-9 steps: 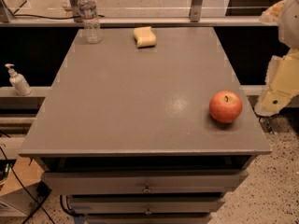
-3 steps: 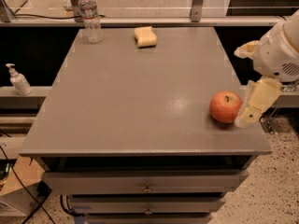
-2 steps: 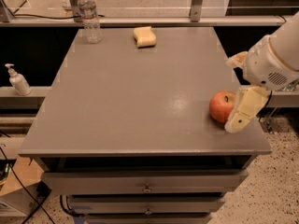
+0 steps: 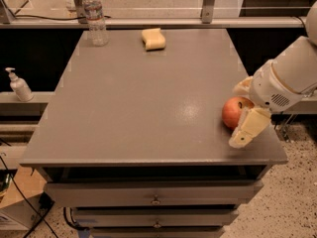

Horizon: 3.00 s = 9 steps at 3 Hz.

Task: Move apple near sponge

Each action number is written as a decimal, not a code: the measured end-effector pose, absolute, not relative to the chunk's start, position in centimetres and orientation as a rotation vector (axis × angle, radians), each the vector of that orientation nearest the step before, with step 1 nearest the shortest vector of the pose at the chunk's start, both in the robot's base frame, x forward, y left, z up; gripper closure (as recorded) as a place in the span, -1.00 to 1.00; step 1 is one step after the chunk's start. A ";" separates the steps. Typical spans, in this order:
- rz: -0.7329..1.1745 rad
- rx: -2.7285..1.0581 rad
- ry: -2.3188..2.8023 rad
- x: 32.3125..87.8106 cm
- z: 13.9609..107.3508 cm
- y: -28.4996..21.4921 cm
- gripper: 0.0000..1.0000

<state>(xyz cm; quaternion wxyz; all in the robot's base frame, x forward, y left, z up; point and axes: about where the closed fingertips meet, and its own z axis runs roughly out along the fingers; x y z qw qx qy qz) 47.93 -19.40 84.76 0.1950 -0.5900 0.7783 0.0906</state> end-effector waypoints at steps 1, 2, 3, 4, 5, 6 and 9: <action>0.225 -1.631 2.208 48.2 84.4 -20.4 -0.20; 0.192 -1.606 2.199 48.7 85.2 -20.9 0.27; 0.192 -1.556 2.088 49.3 88.3 -20.5 0.76; 0.207 -1.555 2.080 49.2 88.4 -20.1 1.00; 0.212 -1.543 2.050 50.8 88.4 -18.7 1.00; 0.209 -1.562 1.997 54.0 88.6 -16.5 1.00; 0.162 -1.366 1.984 68.2 89.1 -11.3 1.00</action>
Offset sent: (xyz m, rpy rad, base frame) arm 0.0144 -0.0238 0.0152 -0.0185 -0.0717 -0.0686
